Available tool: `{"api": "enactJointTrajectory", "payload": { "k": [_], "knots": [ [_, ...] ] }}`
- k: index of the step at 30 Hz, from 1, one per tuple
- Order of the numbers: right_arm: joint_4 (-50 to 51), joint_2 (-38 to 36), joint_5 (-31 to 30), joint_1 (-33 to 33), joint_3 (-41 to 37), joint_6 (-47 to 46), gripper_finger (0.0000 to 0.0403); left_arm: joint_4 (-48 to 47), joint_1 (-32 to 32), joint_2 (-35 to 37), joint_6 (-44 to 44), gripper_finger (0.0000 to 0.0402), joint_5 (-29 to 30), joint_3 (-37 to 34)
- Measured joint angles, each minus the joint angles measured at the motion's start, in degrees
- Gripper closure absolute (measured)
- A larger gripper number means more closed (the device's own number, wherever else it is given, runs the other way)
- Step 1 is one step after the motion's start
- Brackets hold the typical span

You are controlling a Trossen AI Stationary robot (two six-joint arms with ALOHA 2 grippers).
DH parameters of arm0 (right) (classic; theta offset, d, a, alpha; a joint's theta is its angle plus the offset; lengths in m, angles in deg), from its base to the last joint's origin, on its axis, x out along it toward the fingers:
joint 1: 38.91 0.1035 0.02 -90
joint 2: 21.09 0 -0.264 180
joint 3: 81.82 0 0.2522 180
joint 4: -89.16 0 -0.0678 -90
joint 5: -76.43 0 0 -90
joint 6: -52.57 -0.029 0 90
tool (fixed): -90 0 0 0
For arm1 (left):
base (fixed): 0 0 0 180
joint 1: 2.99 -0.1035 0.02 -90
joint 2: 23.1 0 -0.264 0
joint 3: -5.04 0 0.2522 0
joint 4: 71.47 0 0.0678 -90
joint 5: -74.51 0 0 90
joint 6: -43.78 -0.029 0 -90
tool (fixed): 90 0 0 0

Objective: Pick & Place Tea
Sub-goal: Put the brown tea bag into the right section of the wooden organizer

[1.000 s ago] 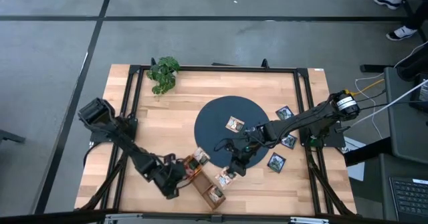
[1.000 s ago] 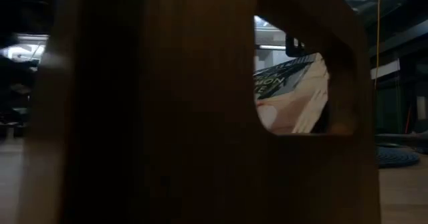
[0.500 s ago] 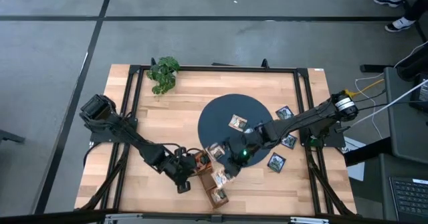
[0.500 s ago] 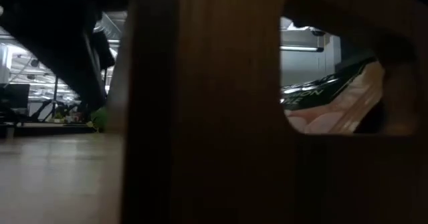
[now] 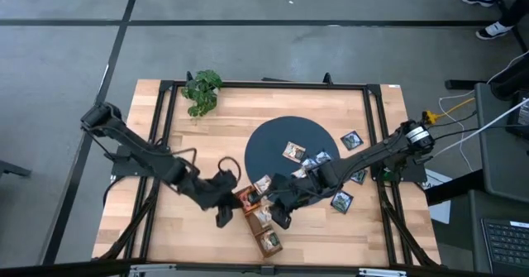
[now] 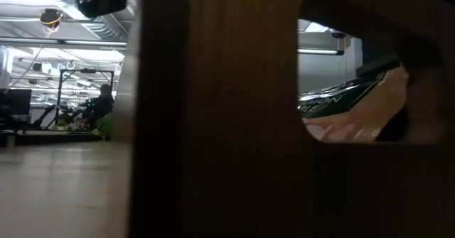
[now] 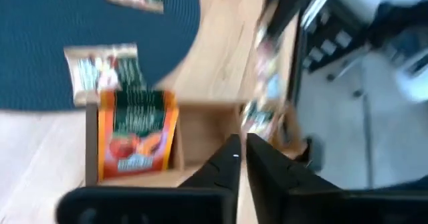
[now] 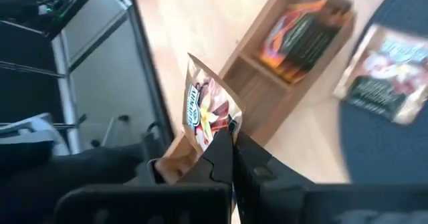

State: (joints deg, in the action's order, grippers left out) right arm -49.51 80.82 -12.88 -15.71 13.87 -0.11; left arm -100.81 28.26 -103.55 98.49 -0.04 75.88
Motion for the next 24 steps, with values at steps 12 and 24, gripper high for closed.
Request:
{"api": "enactJointTrajectory", "payload": {
  "k": [12,24],
  "knots": [
    [-2.2,0.0,-6.4,-0.4,0.0,6.8,0.0403,3.2,-6.9,0.4,1.3,0.0257,-8.3,0.0],
    [-9.6,0.0,-8.8,-0.9,0.0,10.7,0.0403,7.1,-9.0,0.4,-1.9,0.0223,-10.4,0.0]
  ]
}}
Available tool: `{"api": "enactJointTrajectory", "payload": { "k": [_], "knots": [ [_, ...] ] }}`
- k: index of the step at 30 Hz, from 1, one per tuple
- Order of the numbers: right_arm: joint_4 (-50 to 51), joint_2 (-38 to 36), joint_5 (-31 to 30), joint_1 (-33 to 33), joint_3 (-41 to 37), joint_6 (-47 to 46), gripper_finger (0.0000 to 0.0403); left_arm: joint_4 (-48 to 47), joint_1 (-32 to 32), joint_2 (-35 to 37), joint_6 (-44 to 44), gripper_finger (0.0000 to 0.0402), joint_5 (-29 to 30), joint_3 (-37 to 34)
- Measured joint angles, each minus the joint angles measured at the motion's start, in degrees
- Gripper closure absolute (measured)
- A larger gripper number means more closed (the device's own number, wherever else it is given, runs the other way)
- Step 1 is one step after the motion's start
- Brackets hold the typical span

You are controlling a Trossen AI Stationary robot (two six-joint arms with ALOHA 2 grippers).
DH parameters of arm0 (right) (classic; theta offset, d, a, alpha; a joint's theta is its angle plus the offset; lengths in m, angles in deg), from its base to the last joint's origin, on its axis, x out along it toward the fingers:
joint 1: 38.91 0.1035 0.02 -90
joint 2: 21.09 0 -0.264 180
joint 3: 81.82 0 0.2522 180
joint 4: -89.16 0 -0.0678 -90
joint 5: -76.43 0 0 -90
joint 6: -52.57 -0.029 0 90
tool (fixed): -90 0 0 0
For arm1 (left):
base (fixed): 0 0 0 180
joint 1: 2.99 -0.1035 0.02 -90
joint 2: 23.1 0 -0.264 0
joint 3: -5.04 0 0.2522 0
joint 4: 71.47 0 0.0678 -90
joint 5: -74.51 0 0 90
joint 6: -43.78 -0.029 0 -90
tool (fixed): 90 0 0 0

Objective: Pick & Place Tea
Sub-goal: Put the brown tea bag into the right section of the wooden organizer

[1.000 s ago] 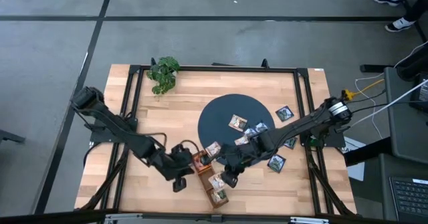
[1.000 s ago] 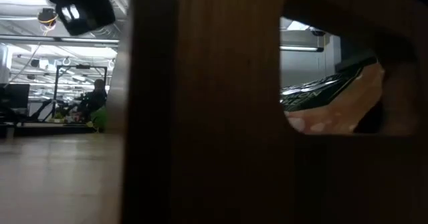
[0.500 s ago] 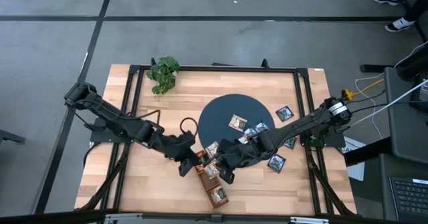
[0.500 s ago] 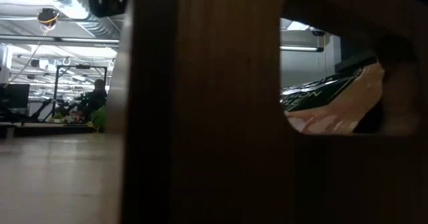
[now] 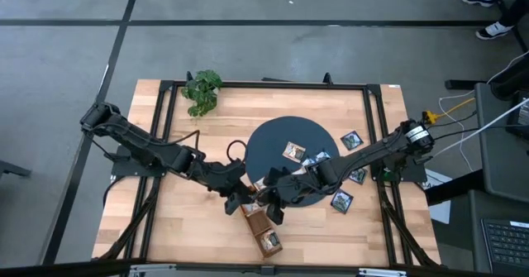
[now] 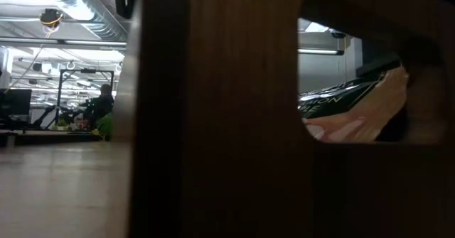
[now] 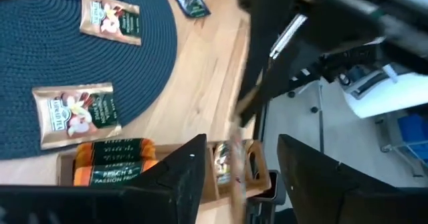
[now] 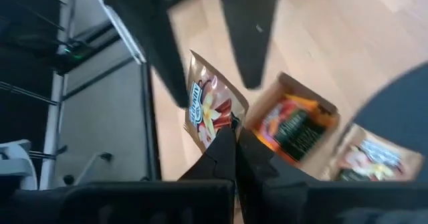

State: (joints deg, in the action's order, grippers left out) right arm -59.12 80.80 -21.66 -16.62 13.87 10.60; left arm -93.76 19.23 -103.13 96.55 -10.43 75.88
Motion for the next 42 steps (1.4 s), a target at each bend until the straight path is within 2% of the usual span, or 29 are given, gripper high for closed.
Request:
{"api": "enactJointTrajectory", "payload": {
  "k": [6,10,13,18,23,30,33,38,42],
  "knots": [
    [-2.1,0.0,0.1,-0.1,0.0,0.5,0.0403,-2.2,0.2,0.0,0.0,0.0232,-0.1,0.0],
    [-2.3,0.0,0.2,-0.2,0.0,0.5,0.0403,-2.2,0.2,0.0,-1.7,0.0256,-0.1,0.0],
    [-2.3,0.0,0.2,-0.2,0.0,0.5,0.0398,-2.1,0.2,0.0,-2.5,0.0297,-0.7,0.0],
    [-2.2,0.0,0.2,-0.2,0.0,-1.4,0.0369,-2.2,0.2,0.0,-3.1,0.0389,-2.2,0.0],
    [1.1,-0.8,2.6,-0.1,-0.1,-4.1,0.0325,-2.3,0.6,0.0,-3.2,0.0399,-3.1,0.0],
    [2.4,-3.0,0.3,1.7,-0.1,-4.3,0.0271,3.1,2.2,0.0,-6.6,0.0399,-1.1,0.0],
    [2.5,-3.1,0.3,2.0,-0.1,-4.4,0.0266,7.0,1.9,0.0,-7.1,0.0399,-0.5,-0.9],
    [2.4,-3.4,0.2,2.1,-0.1,-4.9,0.0267,7.1,1.6,0.0,-6.6,0.0399,-0.6,-1.7],
    [2.5,-3.5,0.2,2.1,-0.1,-5.7,0.0293,6.9,1.6,0.2,-6.7,0.0399,-0.4,-1.8]
  ]
}}
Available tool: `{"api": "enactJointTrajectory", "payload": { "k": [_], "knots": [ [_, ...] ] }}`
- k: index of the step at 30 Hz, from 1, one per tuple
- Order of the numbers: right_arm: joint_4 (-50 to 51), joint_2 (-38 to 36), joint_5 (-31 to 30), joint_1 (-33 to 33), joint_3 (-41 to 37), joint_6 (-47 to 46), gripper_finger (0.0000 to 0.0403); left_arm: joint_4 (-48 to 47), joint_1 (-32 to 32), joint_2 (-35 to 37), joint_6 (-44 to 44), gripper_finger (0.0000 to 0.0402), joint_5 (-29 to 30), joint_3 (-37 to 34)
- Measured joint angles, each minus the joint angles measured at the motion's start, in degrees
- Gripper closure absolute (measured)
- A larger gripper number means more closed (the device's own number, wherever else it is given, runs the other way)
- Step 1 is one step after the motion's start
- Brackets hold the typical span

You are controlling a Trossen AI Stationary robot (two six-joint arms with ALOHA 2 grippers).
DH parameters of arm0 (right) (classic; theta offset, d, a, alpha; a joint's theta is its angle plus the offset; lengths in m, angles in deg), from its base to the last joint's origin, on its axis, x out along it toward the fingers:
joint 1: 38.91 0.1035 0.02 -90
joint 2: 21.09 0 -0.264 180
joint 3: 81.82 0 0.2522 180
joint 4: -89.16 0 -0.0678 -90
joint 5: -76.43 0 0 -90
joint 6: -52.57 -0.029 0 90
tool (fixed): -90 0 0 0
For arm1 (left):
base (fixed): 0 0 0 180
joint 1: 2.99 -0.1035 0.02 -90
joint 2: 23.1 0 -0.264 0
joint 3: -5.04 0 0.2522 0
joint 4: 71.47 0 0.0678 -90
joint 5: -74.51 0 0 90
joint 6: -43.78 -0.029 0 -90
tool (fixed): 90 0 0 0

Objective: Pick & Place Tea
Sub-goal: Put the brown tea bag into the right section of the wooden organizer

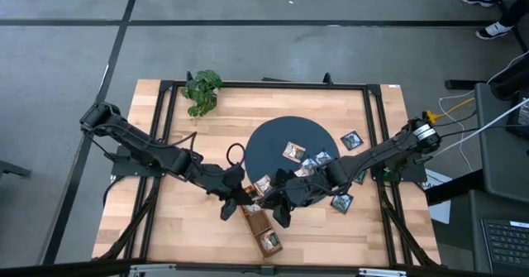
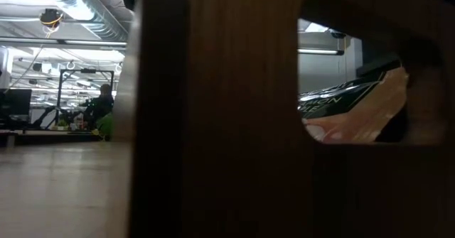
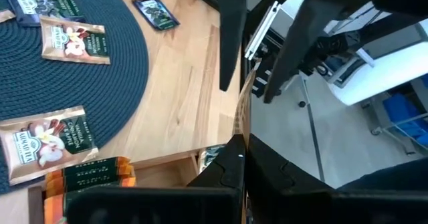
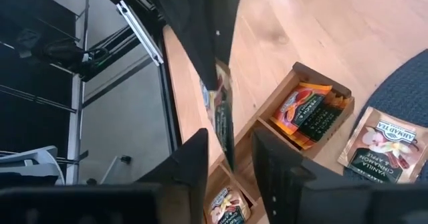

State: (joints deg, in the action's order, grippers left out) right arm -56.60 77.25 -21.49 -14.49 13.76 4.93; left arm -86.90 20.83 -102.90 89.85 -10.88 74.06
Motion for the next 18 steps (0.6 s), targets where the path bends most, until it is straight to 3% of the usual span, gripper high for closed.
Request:
{"api": "enactJointTrajectory", "payload": {
  "k": [8,18],
  "knots": [
    [0.0,0.0,-0.1,0.2,0.0,0.0,0.0393,0.1,0.0,0.1,-0.4,0.0399,0.4,0.0],
    [0.8,0.1,3.1,1.4,0.0,-12.5,0.0399,-6.8,0.0,0.2,0.5,0.0373,0.2,0.0]
  ]
}}
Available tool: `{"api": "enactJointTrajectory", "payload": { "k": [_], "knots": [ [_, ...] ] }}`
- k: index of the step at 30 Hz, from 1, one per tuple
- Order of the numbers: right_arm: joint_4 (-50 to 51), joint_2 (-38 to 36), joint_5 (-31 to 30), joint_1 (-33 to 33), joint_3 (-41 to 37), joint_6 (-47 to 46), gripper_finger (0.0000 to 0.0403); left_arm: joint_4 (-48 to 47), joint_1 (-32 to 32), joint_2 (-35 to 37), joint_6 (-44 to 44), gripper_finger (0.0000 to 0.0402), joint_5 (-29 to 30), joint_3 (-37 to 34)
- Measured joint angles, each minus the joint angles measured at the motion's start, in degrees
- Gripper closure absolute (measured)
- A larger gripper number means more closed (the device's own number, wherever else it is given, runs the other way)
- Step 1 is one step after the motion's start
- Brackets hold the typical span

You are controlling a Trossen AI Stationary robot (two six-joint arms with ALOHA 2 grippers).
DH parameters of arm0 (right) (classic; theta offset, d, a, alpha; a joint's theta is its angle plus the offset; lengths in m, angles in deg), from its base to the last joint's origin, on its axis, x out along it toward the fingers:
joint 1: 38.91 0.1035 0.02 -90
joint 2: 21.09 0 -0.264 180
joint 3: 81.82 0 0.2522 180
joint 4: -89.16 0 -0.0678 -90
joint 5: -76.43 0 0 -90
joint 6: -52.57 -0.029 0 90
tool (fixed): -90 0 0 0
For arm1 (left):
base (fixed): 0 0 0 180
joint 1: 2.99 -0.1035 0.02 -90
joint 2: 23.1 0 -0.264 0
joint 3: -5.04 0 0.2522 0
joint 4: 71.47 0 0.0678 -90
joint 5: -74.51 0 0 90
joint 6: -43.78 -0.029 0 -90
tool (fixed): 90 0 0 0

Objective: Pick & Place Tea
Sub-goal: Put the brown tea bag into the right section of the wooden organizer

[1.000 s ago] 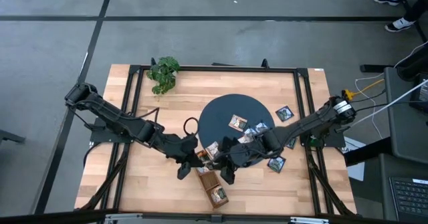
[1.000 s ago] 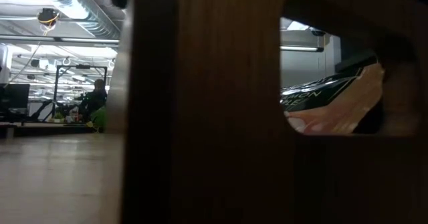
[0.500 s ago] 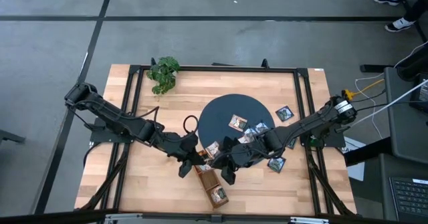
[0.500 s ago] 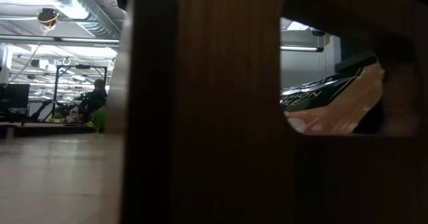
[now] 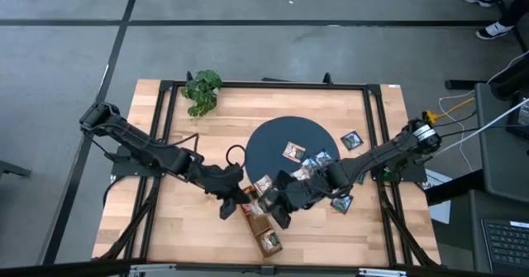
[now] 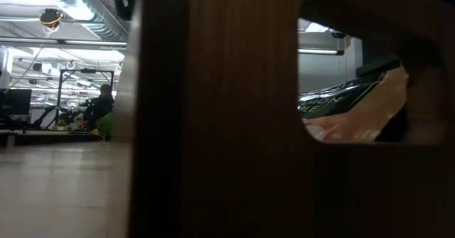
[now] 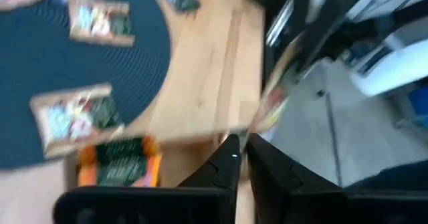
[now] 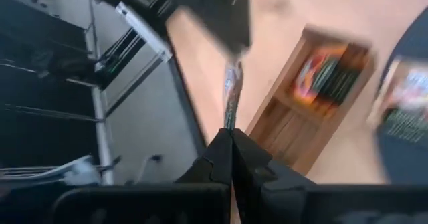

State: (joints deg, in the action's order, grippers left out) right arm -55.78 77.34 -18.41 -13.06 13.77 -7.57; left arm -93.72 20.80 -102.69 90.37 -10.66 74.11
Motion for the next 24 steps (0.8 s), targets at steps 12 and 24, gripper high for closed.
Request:
{"api": "enactJointTrajectory", "payload": {
  "k": [12,24],
  "knots": [
    [2.1,0.0,12.5,4.0,0.0,-16.9,0.0401,-17.8,-0.3,1.1,-0.9,0.0316,-0.2,-0.1],
    [1.5,6.0,15.6,4.0,0.1,-23.5,0.0401,-19.2,-0.3,1.1,-2.9,0.0319,-1.8,-0.1]
  ]
}}
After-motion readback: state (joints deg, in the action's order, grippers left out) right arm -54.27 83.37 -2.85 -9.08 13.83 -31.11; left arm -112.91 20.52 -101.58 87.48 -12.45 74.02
